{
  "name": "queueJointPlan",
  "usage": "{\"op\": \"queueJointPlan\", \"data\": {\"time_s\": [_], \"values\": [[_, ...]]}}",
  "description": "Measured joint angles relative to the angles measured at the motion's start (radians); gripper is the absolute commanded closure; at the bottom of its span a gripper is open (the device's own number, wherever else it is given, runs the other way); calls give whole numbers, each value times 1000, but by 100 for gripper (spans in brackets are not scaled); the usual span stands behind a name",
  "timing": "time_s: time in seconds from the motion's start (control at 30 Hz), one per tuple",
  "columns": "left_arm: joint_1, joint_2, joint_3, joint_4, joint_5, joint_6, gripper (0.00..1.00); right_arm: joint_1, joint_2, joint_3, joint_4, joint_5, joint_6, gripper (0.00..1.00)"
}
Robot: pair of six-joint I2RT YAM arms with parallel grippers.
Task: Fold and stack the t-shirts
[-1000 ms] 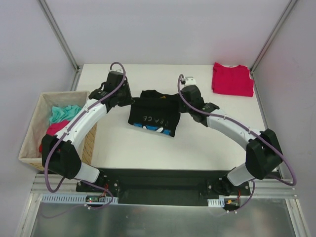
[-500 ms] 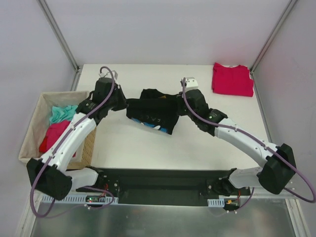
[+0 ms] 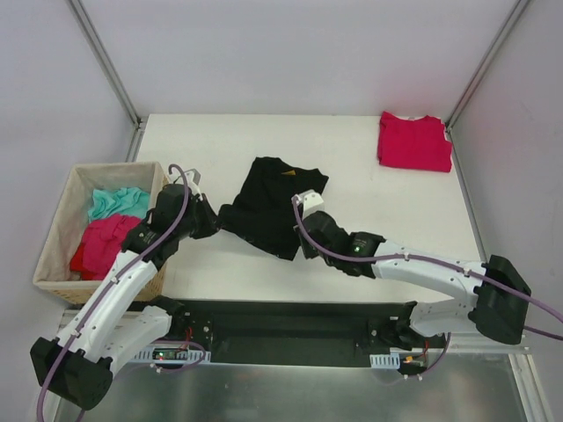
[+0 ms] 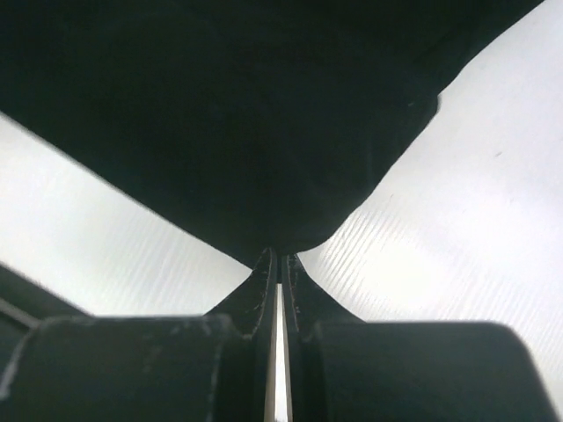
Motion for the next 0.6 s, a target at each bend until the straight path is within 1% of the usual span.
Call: {"op": "queueJointPlan", "data": {"time_s": [0.1, 0.27, 0.43, 0.6], "values": [[0, -35, -35, 0, 3, -13, 100, 74, -16, -35, -31, -1, 5, 99], [-3, -34, -55, 16, 20, -31, 100, 206, -66, -81, -64, 1, 10, 99], [-51, -37, -106, 36, 23, -57, 100, 290, -142, -122, -113, 9, 28, 99], [-102, -101, -182, 43, 22, -100, 100, 378, -111, -121, -153, 23, 48, 99]]}}
